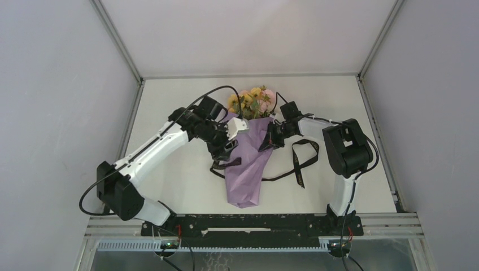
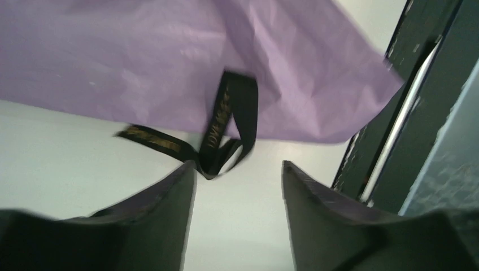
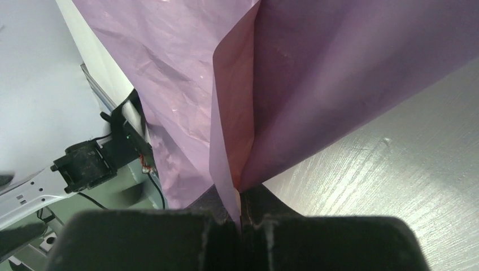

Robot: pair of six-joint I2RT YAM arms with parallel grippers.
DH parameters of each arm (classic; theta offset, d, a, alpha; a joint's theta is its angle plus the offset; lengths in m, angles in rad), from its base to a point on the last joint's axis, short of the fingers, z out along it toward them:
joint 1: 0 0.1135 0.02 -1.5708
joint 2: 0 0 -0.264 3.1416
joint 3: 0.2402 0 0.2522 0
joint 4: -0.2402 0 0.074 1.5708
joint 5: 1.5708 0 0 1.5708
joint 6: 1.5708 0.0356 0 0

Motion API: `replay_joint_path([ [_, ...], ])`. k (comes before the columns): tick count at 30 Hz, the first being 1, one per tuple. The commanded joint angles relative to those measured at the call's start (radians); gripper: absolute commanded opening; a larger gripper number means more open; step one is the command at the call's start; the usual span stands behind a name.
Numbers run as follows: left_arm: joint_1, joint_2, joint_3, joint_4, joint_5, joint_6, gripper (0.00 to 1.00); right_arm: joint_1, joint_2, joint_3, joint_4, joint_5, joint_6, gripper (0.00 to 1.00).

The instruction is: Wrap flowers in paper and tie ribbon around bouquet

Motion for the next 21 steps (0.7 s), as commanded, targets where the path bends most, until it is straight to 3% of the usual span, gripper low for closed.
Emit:
replay_joint_path([
  [1, 0.04, 0.002, -0.054, -0.087, -0.053, 0.098, 0.71, -0.003, 0.002, -0.006, 0.024, 0.009, 0.001, 0.0],
  [3, 0.104, -0.014, -0.072, -0.069, -0.029, 0.083, 0.84, -0.003, 0.005, -0.005, 0.027, 0.009, -0.001, 0.0],
  [5, 0.192, -0.012, -0.076, -0.039, -0.021, 0.042, 0.88, -0.003, 0.008, -0.006, 0.029, 0.004, -0.003, 0.0],
  [8, 0.315, 0.023, -0.116, 0.058, -0.096, -0.063, 0.84, -0.004, 0.01, -0.006, 0.026, 0.008, -0.01, 0.0],
  [11, 0.363, 0.124, -0.133, 0.179, -0.259, -0.191, 0.67, -0.007, 0.015, -0.005, 0.028, 0.005, -0.012, 0.0],
  [13, 0.398, 0.22, -0.109, 0.23, -0.292, -0.285, 0.61, -0.008, 0.018, -0.006, 0.031, 0.005, -0.013, 0.0],
  [17, 0.421, 0.288, -0.107, 0.336, -0.309, -0.476, 0.66, -0.006, 0.018, -0.005, 0.026, 0.014, -0.018, 0.0],
  [21, 0.423, 0.248, -0.143, 0.337, -0.228, -0.668, 0.72, -0.01, 0.011, -0.006, 0.013, 0.019, -0.028, 0.0],
])
